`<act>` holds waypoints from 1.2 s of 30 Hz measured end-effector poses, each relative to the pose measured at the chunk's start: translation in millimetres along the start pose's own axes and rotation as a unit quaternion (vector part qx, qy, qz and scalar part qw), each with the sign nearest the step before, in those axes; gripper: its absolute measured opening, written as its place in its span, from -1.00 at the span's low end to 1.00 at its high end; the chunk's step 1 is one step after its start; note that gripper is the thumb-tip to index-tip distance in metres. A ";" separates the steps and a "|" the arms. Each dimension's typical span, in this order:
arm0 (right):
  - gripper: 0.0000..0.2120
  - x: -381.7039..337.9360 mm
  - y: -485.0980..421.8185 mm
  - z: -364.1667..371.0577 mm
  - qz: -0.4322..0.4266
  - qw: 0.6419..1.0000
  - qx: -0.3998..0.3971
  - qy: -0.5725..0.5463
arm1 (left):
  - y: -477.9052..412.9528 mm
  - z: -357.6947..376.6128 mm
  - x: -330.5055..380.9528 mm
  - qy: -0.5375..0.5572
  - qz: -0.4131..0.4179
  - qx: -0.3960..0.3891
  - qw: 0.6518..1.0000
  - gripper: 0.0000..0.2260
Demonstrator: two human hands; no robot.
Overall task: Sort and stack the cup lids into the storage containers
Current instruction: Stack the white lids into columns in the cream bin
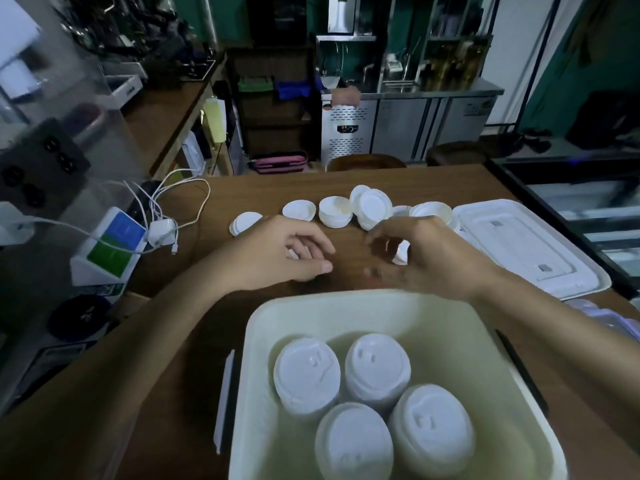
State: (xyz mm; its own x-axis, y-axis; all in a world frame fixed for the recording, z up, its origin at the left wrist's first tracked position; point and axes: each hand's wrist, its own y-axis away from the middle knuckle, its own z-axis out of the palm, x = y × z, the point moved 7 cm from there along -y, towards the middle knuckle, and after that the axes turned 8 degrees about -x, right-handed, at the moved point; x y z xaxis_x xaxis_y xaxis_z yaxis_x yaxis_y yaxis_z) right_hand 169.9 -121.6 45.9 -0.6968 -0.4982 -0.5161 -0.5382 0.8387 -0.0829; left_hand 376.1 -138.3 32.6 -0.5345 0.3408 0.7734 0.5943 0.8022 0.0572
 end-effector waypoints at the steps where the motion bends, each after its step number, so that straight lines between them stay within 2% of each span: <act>1: -0.71 9.2 -9.5 1.1 0.014 1.000 0.003 -0.002 | -6.9 -5.0 -15.2 -0.010 -0.015 0.017 1.000 -0.80; 3: -0.66 28.7 -27.4 4.0 0.040 0.999 0.007 0.002 | -20.4 -10.0 -47.3 -0.036 -0.048 0.042 0.997 -0.67; 5: -0.53 50.3 -43.1 7.0 0.064 0.997 0.005 0.034 | -31.1 -7.6 -77.6 -0.067 -0.088 0.048 0.993 -0.44; 8: -0.28 84.6 -56.1 11.9 0.118 0.989 -0.007 0.091 | -42.9 5.6 -116.0 -0.091 -0.166 0.017 0.982 -0.03; 10: -0.14 104.6 -55.0 13.1 0.148 0.983 -0.004 0.110 | -51.3 14.1 -132.8 -0.114 -0.196 0.004 0.974 0.10; 12: -0.07 119.1 -48.7 13.3 0.167 0.979 0.006 0.115 | -59.5 20.5 -140.9 -0.125 -0.200 0.008 0.972 0.05; 16: 0.00 137.6 -35.4 12.6 0.205 0.970 0.023 0.128 | -74.2 23.6 -138.0 -0.140 -0.166 0.028 0.976 -0.20; 18: 0.01 144.9 -32.0 12.9 0.217 0.968 0.026 0.122 | -81.0 24.1 -133.7 -0.133 -0.146 0.035 0.980 -0.27; 24: -0.04 165.1 -30.7 20.8 0.220 0.968 0.037 0.118 | -95.4 31.2 -123.9 -0.099 -0.104 0.042 0.989 -0.31; 29: -0.11 163.6 -31.0 21.5 0.207 0.967 0.071 0.127 | -100.0 38.1 -126.0 -0.090 -0.112 0.022 0.989 -0.28; 36: -0.10 155.7 -29.4 15.3 0.188 0.973 0.082 0.110 | -95.6 34.0 -110.5 -0.092 -0.080 0.030 0.992 -0.33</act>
State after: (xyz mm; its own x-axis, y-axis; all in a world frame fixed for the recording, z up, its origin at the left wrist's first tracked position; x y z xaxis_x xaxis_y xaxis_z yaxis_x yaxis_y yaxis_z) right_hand 84.5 -220.4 -45.1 -0.9239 -0.1687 -0.3433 -0.1552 0.9856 -0.0667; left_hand 357.9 -236.0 -79.8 -0.7228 0.2852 0.6295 0.4583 0.8796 0.1277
